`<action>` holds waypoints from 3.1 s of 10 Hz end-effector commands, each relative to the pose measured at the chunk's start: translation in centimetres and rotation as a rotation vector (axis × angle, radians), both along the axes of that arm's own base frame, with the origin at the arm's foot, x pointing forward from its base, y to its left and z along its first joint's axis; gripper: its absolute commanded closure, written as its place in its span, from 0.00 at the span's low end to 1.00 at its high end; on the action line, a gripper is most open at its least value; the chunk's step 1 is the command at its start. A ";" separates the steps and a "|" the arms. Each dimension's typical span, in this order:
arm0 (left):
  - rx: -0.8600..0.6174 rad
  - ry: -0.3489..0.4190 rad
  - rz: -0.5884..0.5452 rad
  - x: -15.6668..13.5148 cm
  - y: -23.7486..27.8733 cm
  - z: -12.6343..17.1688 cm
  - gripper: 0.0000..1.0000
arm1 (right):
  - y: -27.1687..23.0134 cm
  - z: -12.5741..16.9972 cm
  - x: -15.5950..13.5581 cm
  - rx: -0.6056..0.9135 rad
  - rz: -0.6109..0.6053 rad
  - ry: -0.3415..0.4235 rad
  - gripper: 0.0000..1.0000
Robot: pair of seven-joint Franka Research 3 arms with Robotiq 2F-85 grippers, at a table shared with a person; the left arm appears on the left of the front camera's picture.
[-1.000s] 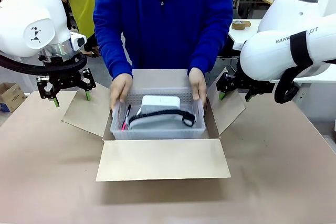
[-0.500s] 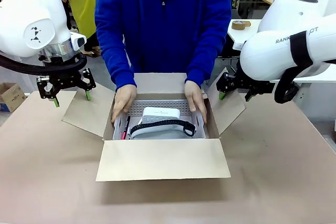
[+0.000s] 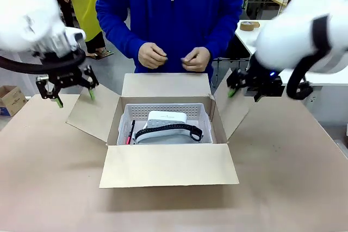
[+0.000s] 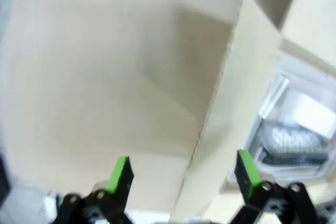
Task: Pack the gift set into the box.
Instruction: Lift both hands away from the flaps of the Package Box, then press and hold the closed box until the human finishes sealing it.
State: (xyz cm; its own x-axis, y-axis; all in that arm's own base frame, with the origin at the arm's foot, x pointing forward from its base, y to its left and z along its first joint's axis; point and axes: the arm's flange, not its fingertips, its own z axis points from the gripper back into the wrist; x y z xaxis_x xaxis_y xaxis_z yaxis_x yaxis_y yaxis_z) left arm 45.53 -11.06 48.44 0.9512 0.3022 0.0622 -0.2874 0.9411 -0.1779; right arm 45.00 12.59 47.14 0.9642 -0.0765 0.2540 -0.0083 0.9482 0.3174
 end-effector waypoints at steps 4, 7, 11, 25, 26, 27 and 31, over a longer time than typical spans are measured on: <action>-1.369 0.247 -0.110 -2.3 22.2 1.5 0.00 | -25.9 3.0 -8.1 1.001 -0.125 0.270 0.00; -1.694 0.306 0.411 -0.5 28.1 -4.9 0.00 | -29.8 -8.8 -7.4 1.105 -0.335 0.377 0.00; -1.001 0.028 -0.128 -5.6 27.2 -2.5 0.00 | -30.5 -2.3 -12.7 0.980 -0.133 0.278 0.00; -1.001 0.028 -0.128 -5.6 27.2 -2.5 0.00 | -30.5 -2.3 -12.7 0.980 -0.133 0.278 0.00; -1.001 0.028 -0.128 -5.6 27.2 -2.5 0.00 | -30.5 -2.3 -12.7 0.980 -0.133 0.278 0.00; -1.001 0.028 -0.128 -5.6 27.2 -2.5 0.00 | -30.5 -2.3 -12.7 0.980 -0.133 0.278 0.00; -1.001 0.028 -0.128 -5.6 27.2 -2.5 0.00 | -30.5 -2.3 -12.7 0.980 -0.133 0.278 0.00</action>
